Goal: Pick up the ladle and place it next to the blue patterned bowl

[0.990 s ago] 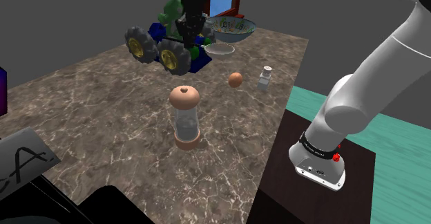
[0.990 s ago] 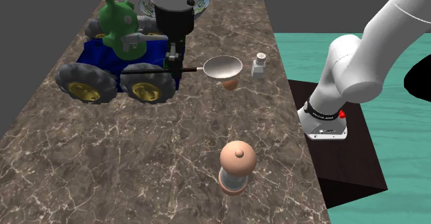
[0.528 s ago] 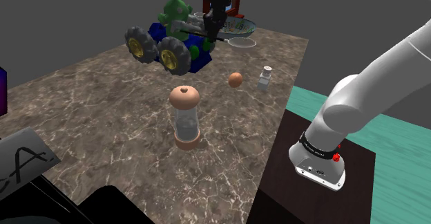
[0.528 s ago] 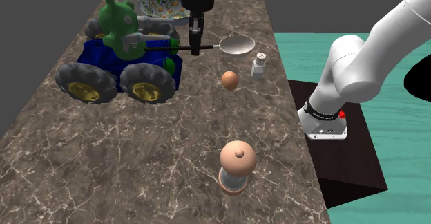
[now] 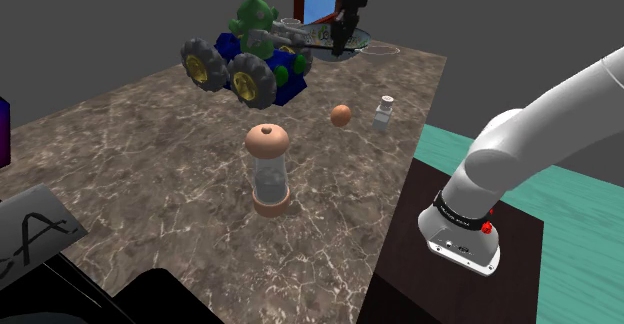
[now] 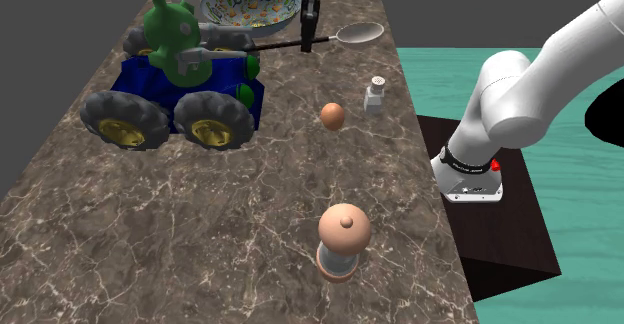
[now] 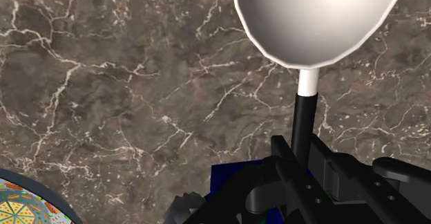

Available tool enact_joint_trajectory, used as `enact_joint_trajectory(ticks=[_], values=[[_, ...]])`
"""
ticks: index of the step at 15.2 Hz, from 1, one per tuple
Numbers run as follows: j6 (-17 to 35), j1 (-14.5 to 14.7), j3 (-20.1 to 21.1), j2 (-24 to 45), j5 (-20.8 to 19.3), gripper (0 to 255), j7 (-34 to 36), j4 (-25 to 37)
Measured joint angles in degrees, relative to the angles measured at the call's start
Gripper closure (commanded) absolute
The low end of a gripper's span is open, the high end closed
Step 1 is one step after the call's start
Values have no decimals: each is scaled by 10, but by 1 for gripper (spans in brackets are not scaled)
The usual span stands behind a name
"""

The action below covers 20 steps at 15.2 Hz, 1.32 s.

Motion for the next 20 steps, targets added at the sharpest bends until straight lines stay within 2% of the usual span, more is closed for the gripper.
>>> enact_joint_trajectory(ticks=[4,11,20], values=[[-14,-22,-44,-19,-14,255,-58,-12],[-27,-56,-118,-1,-38,255,-156,9],[-48,-93,-209,53,-54,255,-279,72]])
